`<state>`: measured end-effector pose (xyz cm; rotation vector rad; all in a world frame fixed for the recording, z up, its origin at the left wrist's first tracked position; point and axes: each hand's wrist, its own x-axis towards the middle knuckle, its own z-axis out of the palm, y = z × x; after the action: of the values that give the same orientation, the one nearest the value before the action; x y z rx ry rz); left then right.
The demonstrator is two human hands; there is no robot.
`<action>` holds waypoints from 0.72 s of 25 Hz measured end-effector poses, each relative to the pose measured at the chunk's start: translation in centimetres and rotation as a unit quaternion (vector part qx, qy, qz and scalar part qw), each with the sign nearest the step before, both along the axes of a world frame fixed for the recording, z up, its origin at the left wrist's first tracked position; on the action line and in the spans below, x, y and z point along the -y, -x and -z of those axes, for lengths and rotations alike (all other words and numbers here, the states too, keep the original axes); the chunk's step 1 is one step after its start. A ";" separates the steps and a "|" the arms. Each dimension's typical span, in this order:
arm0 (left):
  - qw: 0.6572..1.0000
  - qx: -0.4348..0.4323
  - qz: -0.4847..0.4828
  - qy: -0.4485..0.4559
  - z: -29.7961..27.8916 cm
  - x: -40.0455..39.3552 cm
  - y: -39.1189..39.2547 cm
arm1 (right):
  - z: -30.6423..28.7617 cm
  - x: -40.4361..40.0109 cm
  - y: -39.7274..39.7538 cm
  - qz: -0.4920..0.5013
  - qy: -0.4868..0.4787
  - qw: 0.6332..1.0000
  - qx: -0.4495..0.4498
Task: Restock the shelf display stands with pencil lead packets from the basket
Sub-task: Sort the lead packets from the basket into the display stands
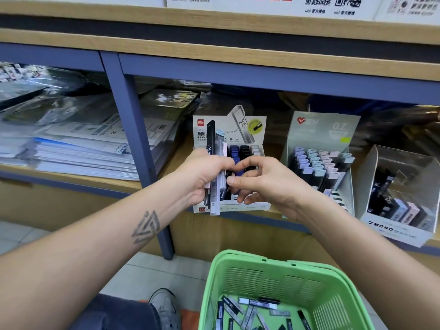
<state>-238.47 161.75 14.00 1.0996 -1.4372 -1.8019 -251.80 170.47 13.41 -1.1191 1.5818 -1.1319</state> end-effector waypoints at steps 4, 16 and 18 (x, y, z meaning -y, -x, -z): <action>1.000 -0.016 -0.023 -0.007 -0.2 -0.3 0.3 | 0.4 -0.3 -0.7 -0.002 -0.031 0.998 0.063; 0.999 0.011 -0.036 0.038 -1.7 -0.1 2.7 | -1.3 -3.4 3.4 -0.029 0.067 0.996 0.054; 0.999 0.013 0.002 0.044 -2.2 -1.3 4.0 | -2.0 -4.7 5.3 -0.012 0.085 0.995 0.043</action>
<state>-242.51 163.05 16.22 1.0787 -1.5204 -1.7153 -257.15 175.22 15.40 -1.1807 1.4221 -1.3006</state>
